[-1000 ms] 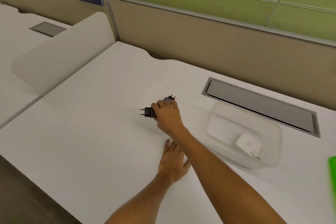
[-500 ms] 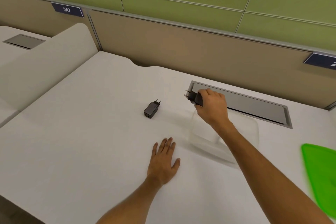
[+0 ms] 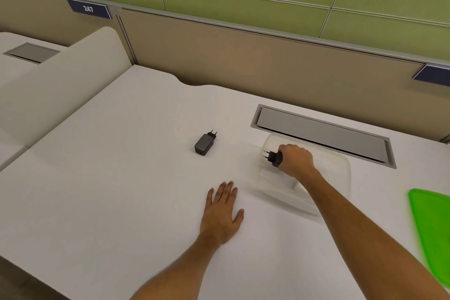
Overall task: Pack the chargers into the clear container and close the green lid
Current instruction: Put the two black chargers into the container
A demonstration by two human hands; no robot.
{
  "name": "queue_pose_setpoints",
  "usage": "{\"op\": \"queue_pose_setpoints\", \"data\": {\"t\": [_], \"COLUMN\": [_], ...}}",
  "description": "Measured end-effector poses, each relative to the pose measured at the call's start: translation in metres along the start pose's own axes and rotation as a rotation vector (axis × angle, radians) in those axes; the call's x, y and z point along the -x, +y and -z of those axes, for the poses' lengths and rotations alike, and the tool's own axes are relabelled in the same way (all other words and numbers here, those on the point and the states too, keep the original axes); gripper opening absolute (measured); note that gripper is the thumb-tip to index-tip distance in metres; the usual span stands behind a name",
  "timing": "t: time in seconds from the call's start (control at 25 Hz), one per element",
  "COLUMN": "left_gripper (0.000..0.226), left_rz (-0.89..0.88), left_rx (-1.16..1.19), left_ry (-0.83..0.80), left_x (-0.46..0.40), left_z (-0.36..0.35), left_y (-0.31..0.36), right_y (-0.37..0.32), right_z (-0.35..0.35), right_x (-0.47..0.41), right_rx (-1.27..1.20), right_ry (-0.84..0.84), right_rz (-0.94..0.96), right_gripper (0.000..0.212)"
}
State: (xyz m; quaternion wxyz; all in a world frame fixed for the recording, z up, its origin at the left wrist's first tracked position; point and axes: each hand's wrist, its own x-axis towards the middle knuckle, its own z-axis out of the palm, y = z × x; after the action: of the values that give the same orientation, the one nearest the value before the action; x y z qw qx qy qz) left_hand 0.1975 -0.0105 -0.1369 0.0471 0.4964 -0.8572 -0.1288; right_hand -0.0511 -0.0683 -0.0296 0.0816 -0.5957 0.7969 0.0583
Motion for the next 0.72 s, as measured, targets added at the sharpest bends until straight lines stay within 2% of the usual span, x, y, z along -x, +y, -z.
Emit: {"op": "queue_pose_setpoints", "data": {"t": [0.24,0.4,0.48,0.56,0.64,0.72], "left_gripper": [0.069,0.070,0.070,0.070,0.070,0.071], "left_rz": [0.002,0.003,0.003,0.002,0.000,0.002], "left_rx": [-0.002,-0.008,-0.008,-0.008,-0.004,0.003], "left_ry": [-0.011,-0.017,-0.018,-0.020,-0.020,-0.023], "left_x": [-0.001,-0.001,-0.002,-0.002,-0.002,-0.003], "left_z": [-0.001,-0.002,-0.002,-0.003,-0.003,-0.002], "left_y": [0.000,-0.001,-0.001,0.000,-0.001,-0.001], "right_y": [0.001,0.003,0.002,-0.009,-0.030,-0.061], "right_z": [-0.017,-0.008,0.009,0.029,0.045,0.054], "right_x": [-0.008,-0.012,-0.013,-0.014,-0.017,-0.020], "right_rx": [0.054,0.003,-0.051,-0.112,-0.167,-0.164], "right_ry": [-0.057,-0.049,0.046,0.222,0.356,0.374], "right_rz": [-0.021,-0.079,-0.115,-0.101,-0.031,0.099], "right_gripper": [0.025,0.031,0.031,0.022,0.018,0.020]}}
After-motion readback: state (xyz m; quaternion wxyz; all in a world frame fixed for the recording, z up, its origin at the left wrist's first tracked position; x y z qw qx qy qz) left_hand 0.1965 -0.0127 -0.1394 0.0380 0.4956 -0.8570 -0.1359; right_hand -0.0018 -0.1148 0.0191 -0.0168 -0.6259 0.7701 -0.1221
